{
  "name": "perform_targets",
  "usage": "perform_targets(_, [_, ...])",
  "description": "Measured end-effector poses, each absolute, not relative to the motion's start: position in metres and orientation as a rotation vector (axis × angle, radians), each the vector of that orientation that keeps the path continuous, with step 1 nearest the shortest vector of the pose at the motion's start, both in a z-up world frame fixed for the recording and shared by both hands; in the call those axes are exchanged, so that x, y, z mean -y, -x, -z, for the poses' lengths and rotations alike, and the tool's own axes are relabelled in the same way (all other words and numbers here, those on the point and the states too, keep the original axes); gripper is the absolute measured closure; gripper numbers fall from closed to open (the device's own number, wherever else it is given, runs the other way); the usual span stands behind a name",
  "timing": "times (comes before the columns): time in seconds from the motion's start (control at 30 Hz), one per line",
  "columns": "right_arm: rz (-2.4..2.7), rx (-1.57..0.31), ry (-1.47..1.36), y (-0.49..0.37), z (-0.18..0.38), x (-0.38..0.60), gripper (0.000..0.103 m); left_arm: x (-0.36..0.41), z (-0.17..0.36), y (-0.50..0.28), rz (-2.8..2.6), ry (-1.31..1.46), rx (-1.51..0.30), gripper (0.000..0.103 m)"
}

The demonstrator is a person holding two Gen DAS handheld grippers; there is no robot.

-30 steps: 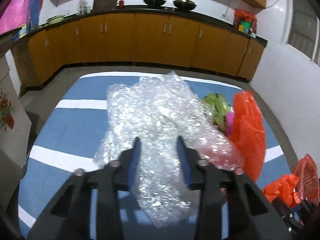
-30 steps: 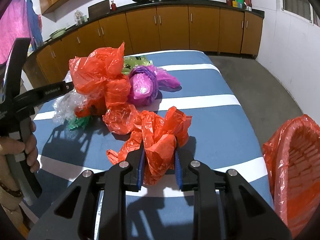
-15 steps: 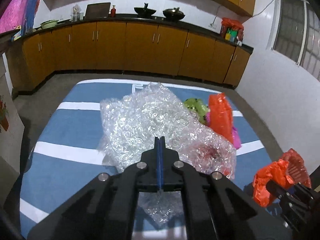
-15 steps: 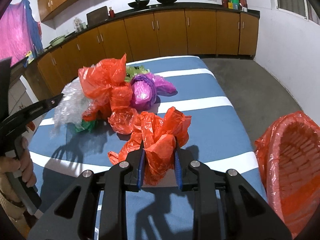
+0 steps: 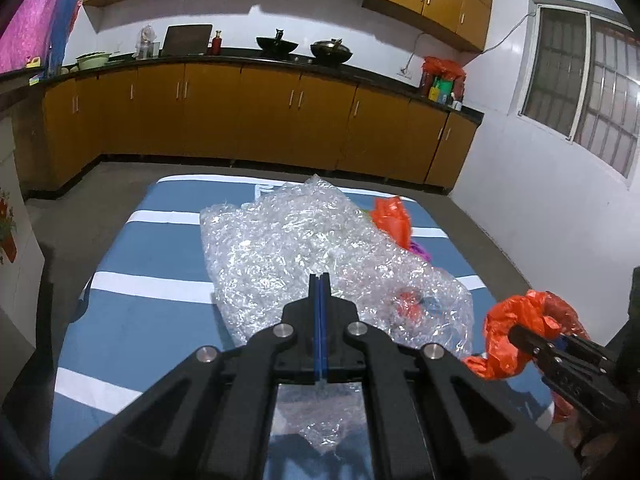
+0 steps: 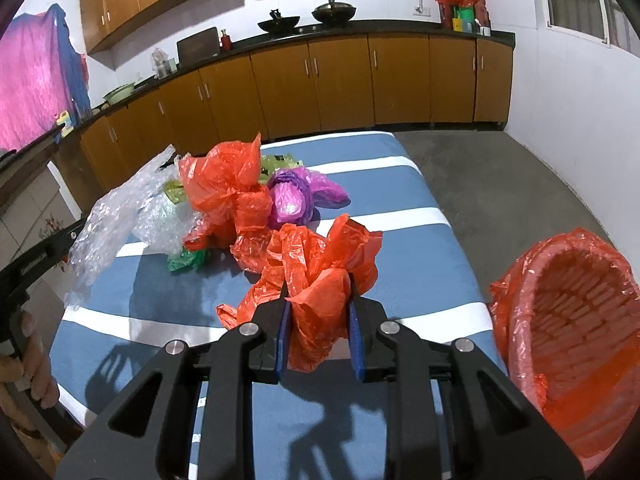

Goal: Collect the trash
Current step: 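Lift the bubble wrap with the left gripper while the right gripper holds the red bag, then carry the red bag and bubble wrap over the basket and open both grippers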

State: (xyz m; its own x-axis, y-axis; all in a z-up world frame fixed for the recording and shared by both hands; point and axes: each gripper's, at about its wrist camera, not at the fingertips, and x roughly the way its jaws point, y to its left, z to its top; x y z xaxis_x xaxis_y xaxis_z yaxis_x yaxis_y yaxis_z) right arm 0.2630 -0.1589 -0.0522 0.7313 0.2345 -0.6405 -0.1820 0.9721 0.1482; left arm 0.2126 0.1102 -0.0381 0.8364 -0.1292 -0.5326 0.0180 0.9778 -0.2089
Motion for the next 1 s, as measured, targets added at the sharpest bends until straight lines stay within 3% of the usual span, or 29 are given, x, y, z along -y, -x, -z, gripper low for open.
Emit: perform_targets(1.0, [-0.081,-0.607,-0.107,-0.226,0.021,0.235,0.080,-0.026,-0.010,-0.178,0.303,0.172,-0.483,0.101])
